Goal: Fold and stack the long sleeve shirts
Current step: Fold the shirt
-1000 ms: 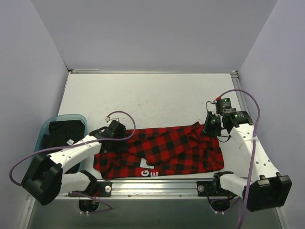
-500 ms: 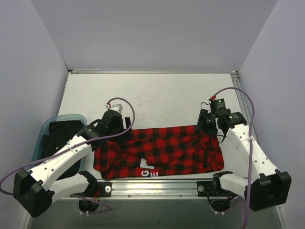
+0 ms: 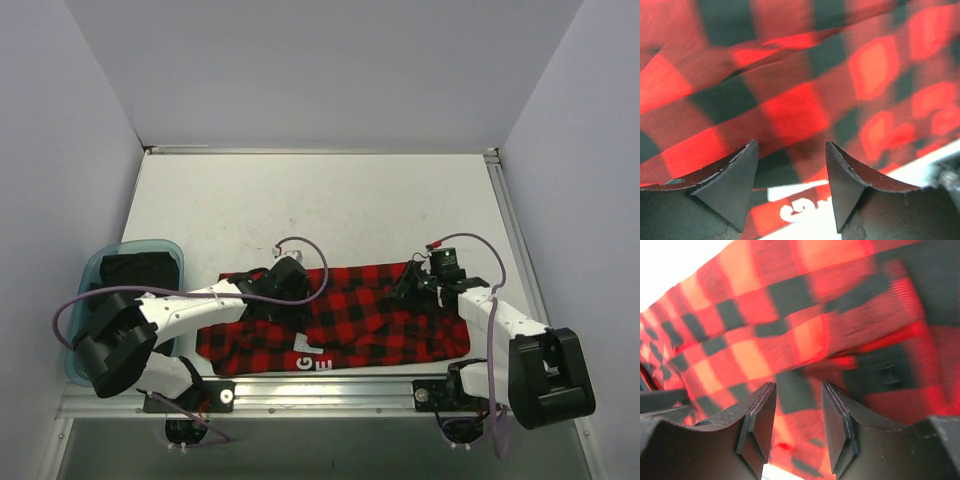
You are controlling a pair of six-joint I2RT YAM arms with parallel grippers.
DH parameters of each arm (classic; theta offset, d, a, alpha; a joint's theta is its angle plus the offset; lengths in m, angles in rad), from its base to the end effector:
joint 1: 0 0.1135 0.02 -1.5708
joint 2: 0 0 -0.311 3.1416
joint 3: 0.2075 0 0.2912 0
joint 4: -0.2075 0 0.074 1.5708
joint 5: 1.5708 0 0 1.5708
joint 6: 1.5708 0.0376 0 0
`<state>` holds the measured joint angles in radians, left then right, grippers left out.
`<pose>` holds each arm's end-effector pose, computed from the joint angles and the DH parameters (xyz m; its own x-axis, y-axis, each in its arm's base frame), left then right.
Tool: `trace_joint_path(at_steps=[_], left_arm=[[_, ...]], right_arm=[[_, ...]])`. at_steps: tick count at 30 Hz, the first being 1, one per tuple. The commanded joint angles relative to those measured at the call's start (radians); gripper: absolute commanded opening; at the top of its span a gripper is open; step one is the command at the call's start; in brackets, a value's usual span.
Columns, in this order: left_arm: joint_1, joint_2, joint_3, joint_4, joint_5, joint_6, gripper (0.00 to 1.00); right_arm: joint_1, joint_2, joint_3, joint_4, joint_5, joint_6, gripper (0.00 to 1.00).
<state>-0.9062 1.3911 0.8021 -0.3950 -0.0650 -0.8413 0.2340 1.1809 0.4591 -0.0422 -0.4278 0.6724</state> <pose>0.1847 -0.2318 0.2182 -0.9114 -0.0430 -0.4094 0.1259 0.9177 -0.3767 0.2235 0.0693 0.1830 -0.8394 0.3825 -0.3861 0.0262 0.7380 0.6743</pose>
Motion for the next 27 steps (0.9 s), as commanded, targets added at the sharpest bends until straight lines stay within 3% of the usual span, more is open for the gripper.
trace_joint_path(at_steps=[1, 6, 11, 18, 22, 27], left_arm=[[0.009, 0.025, -0.082, 0.035, -0.068, -0.099, 0.64], [0.052, -0.009, -0.201, -0.005, -0.102, -0.148, 0.63], [0.061, -0.105, -0.146, -0.146, -0.156, -0.148, 0.69], [0.070, -0.273, -0.098, -0.334, -0.297, -0.225, 0.73], [0.093, -0.186, -0.119, -0.323, -0.299, -0.268, 0.73], [0.137, -0.028, -0.087, -0.254, -0.263, -0.246, 0.73]], right_arm=[[-0.083, 0.026, -0.055, 0.134, -0.028, 0.027, 0.41], [-0.128, 0.011, -0.071, 0.050, 0.036, -0.014, 0.41], [-0.104, -0.111, 0.027, -0.200, 0.185, -0.114, 0.42], [0.200, -0.166, 0.272, -0.435, 0.365, -0.286, 0.43], [0.359, -0.090, 0.308, -0.466, 0.408, -0.332, 0.43], [0.436, 0.048, 0.276, -0.444, 0.425, -0.318, 0.43]])
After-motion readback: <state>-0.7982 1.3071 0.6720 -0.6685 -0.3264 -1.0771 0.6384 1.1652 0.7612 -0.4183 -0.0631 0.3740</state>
